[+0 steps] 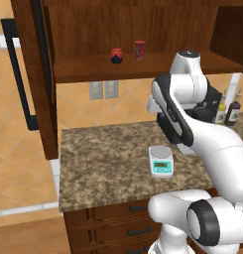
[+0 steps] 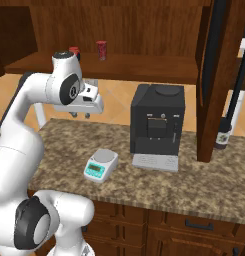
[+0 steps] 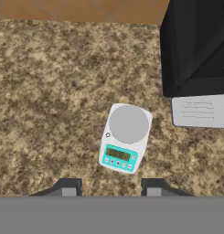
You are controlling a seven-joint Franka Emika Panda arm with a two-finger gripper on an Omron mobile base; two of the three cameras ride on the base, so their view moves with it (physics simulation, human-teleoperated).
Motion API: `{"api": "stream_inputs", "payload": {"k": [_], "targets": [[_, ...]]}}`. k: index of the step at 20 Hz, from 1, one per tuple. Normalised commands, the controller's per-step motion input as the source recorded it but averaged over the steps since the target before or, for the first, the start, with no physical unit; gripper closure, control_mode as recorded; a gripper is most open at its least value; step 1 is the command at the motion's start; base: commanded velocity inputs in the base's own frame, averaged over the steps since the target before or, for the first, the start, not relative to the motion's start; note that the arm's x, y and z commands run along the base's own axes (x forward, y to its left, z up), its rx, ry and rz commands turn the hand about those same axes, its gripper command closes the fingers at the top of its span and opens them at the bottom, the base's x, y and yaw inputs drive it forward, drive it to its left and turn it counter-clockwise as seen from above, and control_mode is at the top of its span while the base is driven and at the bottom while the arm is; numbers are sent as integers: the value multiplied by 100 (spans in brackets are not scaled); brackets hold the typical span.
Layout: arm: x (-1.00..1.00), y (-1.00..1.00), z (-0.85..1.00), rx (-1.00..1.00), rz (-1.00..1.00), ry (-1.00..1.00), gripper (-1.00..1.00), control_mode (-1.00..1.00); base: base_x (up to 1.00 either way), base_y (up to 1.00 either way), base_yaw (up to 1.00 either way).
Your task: Pick the jam and place it on the digital scale for weighing, and close the cabinet.
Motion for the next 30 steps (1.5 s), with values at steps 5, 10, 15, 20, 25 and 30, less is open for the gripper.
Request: {"api": "stream_inputs", "payload": {"k": [5, 10, 15, 20, 25, 30], "targets": [[-37, -6, 18, 4, 0, -29, -100, -100, 0, 0, 0], [-14, 0, 59, 7, 3, -67, -100, -100, 0, 0, 0], [-1, 8, 53, 7, 3, -38, -100, -100, 0, 0, 0], [3, 29, 48, 0, 12, -23, -100, -100, 0, 0, 0], [21, 44, 31, 0, 13, -7, -100, -100, 0, 0, 0], [43, 46, 17, 0, 5, 0, -100, -100, 0, 0, 0]]}}
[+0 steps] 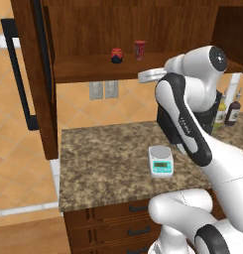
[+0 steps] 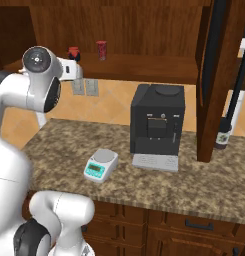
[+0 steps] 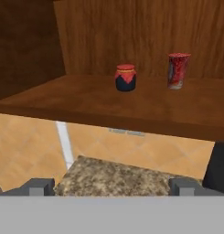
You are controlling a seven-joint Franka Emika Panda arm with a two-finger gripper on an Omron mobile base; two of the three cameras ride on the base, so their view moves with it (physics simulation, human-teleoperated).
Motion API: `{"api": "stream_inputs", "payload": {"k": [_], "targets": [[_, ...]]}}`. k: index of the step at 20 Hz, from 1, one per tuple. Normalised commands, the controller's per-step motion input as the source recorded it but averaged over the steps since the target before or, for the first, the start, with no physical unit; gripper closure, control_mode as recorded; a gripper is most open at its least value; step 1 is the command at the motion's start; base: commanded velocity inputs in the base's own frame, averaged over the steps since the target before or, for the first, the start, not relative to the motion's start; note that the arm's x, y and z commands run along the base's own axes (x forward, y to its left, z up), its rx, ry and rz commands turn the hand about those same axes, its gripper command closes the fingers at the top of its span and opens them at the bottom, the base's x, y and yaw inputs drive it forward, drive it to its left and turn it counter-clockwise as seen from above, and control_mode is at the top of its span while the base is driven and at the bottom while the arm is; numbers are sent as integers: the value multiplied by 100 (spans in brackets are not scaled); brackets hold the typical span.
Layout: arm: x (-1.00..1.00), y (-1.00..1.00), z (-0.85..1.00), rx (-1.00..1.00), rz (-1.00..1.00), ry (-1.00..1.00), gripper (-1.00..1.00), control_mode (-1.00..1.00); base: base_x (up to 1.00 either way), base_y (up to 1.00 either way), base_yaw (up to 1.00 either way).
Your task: Pick the jam and place it on the digital scale for weighing, and close the cabinet.
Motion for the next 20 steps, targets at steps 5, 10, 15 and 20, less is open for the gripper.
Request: {"api": "stream_inputs", "payload": {"k": [5, 10, 15, 20], "targets": [[55, 33, 12, 0, -1, 3, -100, -100, 0, 0, 0], [70, 32, 1, 0, -5, 10, -100, -100, 0, 0, 0], [62, 6, 0, 0, -5, 9, -100, -100, 0, 0, 0], [64, 0, 0, 0, -2, 1, -100, -100, 0, 0, 0]]}}
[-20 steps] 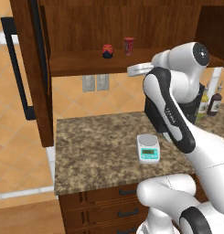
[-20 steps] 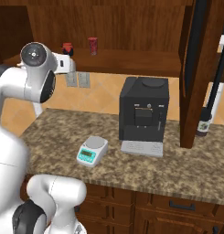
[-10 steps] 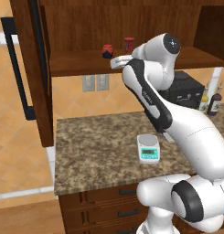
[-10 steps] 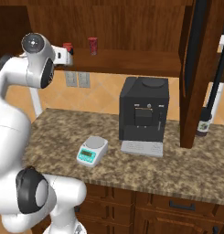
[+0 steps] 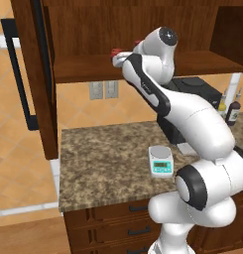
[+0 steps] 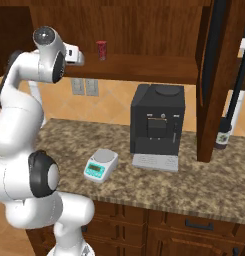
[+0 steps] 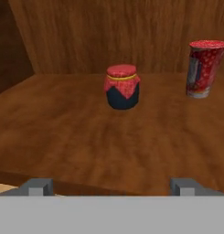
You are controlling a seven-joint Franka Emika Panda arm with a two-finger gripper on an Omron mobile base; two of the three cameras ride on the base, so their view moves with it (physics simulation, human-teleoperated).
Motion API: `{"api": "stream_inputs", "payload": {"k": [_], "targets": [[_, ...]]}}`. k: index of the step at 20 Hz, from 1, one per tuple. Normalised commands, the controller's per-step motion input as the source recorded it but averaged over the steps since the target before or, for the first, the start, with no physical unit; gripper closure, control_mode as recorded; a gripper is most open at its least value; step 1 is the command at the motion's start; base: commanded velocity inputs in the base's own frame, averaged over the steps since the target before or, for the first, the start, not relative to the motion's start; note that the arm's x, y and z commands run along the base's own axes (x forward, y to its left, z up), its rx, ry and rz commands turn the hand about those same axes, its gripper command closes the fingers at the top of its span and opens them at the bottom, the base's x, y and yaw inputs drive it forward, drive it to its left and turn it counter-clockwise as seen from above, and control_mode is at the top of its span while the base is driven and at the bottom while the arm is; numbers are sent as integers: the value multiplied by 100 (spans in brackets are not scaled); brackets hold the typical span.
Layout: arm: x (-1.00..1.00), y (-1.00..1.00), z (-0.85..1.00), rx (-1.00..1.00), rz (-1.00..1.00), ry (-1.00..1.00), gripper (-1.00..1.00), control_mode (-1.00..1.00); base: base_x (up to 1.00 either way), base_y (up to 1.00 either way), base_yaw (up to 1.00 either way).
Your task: Pick the jam and place it on the digital scale for weighing, and close the cabinet.
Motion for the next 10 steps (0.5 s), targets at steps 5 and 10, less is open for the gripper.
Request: {"api": "stream_inputs", "payload": {"k": [5, 10], "targets": [[63, 0, 0, -1, 0, 0, -100, -100, 0, 0, 0], [54, 0, 0, -2, 0, 0, -100, -100, 0, 0, 0]]}}
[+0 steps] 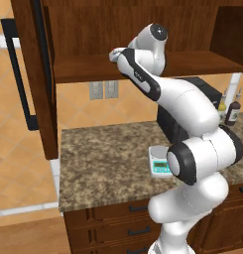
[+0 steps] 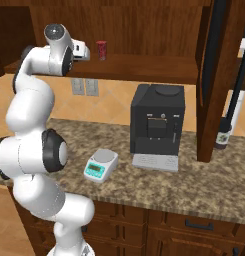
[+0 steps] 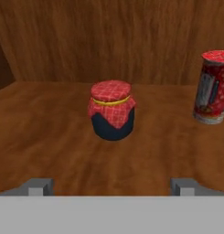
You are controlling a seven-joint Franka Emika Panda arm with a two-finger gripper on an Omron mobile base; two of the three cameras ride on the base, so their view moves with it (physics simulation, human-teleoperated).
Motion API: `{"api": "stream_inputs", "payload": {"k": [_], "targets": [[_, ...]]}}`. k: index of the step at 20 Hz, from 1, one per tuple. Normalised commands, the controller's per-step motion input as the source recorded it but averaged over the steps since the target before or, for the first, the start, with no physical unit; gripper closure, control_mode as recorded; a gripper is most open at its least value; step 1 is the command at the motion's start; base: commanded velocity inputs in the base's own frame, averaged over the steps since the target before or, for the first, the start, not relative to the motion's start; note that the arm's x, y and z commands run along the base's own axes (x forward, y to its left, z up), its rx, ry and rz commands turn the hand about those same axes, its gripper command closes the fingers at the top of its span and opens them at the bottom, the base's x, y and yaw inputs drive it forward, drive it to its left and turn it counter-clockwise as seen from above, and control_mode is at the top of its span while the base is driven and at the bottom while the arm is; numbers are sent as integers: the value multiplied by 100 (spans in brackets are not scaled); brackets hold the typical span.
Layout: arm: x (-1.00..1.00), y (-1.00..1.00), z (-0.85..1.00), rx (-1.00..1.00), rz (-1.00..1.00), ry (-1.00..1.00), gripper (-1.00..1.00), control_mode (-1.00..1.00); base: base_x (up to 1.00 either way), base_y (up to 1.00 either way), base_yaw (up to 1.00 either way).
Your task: Pick the jam and place it on the digital scale for weighing, and close the cabinet.
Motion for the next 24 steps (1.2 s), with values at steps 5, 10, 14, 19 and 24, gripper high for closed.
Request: {"api": "stream_inputs", "payload": {"k": [5, 10, 14, 19, 24], "targets": [[51, 6, -1, -3, 0, 0, -100, -100, 0, 0, 0], [45, 16, 0, -5, 0, 0, -100, -100, 0, 0, 0], [42, 12, 0, -5, 0, 0, -100, -100, 0, 0, 0], [34, 10, 0, -4, 0, 1, -100, -100, 0, 0, 0], [14, 5, -8, -4, 0, 3, 100, -100, 0, 0, 0]]}}
